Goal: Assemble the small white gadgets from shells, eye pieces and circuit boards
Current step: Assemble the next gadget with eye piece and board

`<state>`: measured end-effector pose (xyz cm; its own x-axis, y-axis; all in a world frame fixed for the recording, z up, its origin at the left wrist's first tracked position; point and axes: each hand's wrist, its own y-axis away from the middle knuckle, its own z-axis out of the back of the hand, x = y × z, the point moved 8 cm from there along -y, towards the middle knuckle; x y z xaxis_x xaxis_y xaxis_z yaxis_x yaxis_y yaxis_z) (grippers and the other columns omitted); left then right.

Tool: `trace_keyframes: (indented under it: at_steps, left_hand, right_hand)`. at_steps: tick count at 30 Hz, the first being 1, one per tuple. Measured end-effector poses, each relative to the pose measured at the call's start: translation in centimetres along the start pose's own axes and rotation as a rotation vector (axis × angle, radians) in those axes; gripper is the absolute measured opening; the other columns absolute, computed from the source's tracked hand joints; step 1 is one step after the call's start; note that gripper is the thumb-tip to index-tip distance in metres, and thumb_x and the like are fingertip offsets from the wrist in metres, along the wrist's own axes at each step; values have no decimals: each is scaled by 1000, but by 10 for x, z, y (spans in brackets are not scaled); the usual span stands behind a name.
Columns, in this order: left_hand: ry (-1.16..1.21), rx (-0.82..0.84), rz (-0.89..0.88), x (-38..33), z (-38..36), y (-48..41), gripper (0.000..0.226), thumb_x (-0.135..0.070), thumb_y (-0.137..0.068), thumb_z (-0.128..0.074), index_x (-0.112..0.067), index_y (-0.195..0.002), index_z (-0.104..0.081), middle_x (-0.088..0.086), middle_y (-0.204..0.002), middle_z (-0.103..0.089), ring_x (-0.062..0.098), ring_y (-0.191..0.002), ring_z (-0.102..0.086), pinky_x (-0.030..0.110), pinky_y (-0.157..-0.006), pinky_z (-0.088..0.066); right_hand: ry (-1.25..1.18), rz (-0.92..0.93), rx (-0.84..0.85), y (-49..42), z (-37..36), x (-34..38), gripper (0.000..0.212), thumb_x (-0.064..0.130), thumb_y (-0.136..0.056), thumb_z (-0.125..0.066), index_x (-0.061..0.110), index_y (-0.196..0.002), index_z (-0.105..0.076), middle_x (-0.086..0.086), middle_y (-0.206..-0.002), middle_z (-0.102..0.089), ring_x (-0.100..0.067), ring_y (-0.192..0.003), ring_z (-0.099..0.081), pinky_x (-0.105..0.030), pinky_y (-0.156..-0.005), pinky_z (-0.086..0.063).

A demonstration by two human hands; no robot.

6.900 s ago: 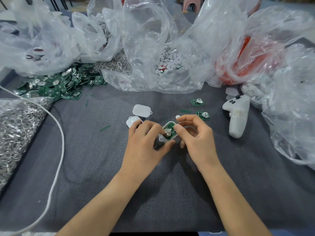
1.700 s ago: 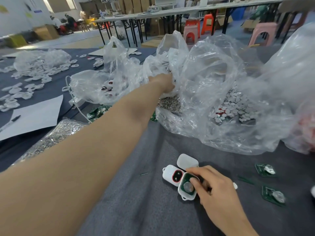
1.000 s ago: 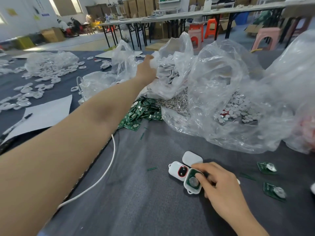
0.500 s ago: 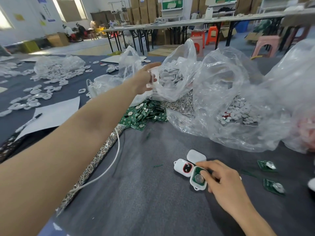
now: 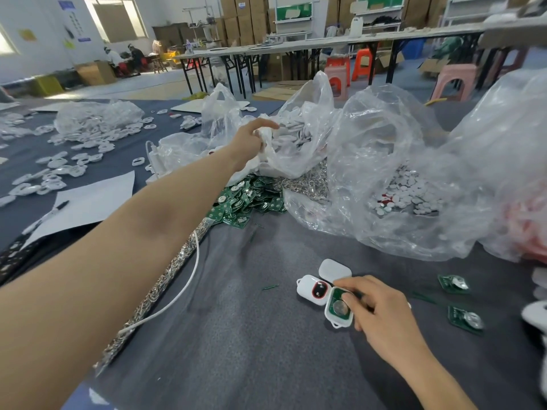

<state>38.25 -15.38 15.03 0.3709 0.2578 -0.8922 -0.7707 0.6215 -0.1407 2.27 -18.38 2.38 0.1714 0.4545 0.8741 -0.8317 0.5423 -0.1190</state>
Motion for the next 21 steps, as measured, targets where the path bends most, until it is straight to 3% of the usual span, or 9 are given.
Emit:
trace_keyframes:
  at_steps: [3,7,10,14,17,19,21]
  left_hand:
    - [-59,-65,-4,-1,6,2,53,20,-72,-27,-20,-74,-62,4,-75,-52,16,-61,-38,22,-52,-30]
    - [-47,-124,8,-1,10,2,36,9,-82,-34,-13,-74,-62,6,-74,-60,22,-79,-48,32,-73,-40]
    - [-49,-198,-60,-12,11,11,19,-5,-92,-47,-4,-80,-62,4,-91,-53,19,-88,-46,33,-82,-37]
    - [-75,-352,-160,-29,10,42,31,-21,-100,-47,1,-104,-68,5,-131,-53,16,-115,-49,28,-102,-36]
    - [162,-382,-128,-31,-6,88,21,-20,-101,-46,-11,-96,-65,8,-102,-65,20,-92,-61,40,-90,-51]
    - [457,-274,-48,-21,-36,130,16,-13,-100,-46,-12,-95,-62,6,-89,-66,17,-74,-67,32,-71,-58]
    - [579,-164,-14,-8,-72,181,12,-7,-98,-50,-10,-102,-61,4,-79,-70,12,-58,-65,23,-56,-54]
  right_hand:
    - [-32,2,-4,0,1,0,35,4,-88,-64,38,-83,-68,11,-84,-63,-10,-48,-51,-14,-47,-42]
    - [-40,-7,1,0,0,-1,39,5,-88,-64,44,-82,-65,11,-83,-63,-8,-50,-51,-13,-45,-42]
    - [-65,-20,3,0,-1,-1,38,5,-88,-64,42,-83,-65,11,-85,-63,-6,-50,-51,-13,-44,-43]
    - [-91,-68,-11,1,2,-5,36,5,-89,-63,41,-85,-65,5,-78,-66,-4,-46,-53,-15,-42,-41]
    - [-96,-89,-15,3,2,-4,35,5,-88,-63,39,-83,-65,0,-78,-67,-3,-46,-53,-16,-41,-41]
    - [-77,-88,-5,4,3,-2,31,4,-87,-64,35,-83,-67,1,-84,-67,-3,-50,-53,-17,-49,-45]
    - [-38,-75,-12,7,5,1,24,5,-86,-66,28,-84,-71,4,-90,-66,-8,-58,-56,-24,-62,-51]
